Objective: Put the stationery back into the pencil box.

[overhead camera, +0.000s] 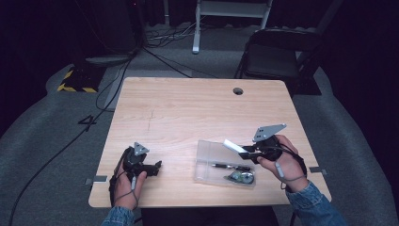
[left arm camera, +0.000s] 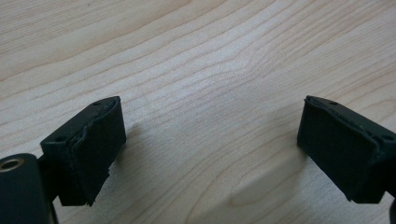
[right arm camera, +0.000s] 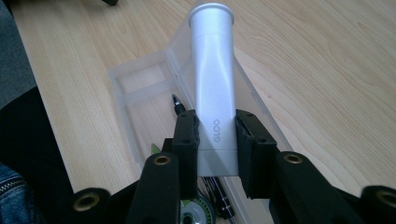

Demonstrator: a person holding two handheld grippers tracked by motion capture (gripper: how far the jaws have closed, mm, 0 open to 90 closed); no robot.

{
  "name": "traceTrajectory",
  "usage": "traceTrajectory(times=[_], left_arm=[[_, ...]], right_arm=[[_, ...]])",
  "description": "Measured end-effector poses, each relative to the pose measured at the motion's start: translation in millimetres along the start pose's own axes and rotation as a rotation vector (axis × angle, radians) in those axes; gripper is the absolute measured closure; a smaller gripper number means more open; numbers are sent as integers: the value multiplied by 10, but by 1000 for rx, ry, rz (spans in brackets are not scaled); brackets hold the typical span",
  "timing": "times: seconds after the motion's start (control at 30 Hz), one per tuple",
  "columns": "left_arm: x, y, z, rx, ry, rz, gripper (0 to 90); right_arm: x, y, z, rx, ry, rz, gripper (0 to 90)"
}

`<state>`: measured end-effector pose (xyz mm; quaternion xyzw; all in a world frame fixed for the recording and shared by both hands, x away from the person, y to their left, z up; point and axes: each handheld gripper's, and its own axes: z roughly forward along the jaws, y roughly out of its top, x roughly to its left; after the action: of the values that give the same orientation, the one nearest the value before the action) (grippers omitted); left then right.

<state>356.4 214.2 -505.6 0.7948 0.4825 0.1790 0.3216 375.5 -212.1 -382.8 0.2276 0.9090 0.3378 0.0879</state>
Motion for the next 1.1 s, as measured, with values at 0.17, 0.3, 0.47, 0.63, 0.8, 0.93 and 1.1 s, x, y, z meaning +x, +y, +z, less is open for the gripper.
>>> traceTrajectory(times=[0.17,0.3,0.47,0.63,0.8,0.93,1.1], left_arm=[[0,0,0,0,0,0,83],[0,0,0,0,0,0,83],[0,0,0,0,0,0,83],[0,0,0,0,0,0,83],[0,0,0,0,0,0,83],[0,0,0,0,0,0,83],[0,0,0,0,0,0,83]], right_arm=[[62,39,65,8,29,-32,716],[131,34,144,21,53,-60,716],[190,26,255,51,83,-96,716],[213,21,332,73,99,-113,716],[231,13,398,96,115,-136,716],[240,7,451,116,127,-150,716],[259,-11,535,148,147,-158,716]])
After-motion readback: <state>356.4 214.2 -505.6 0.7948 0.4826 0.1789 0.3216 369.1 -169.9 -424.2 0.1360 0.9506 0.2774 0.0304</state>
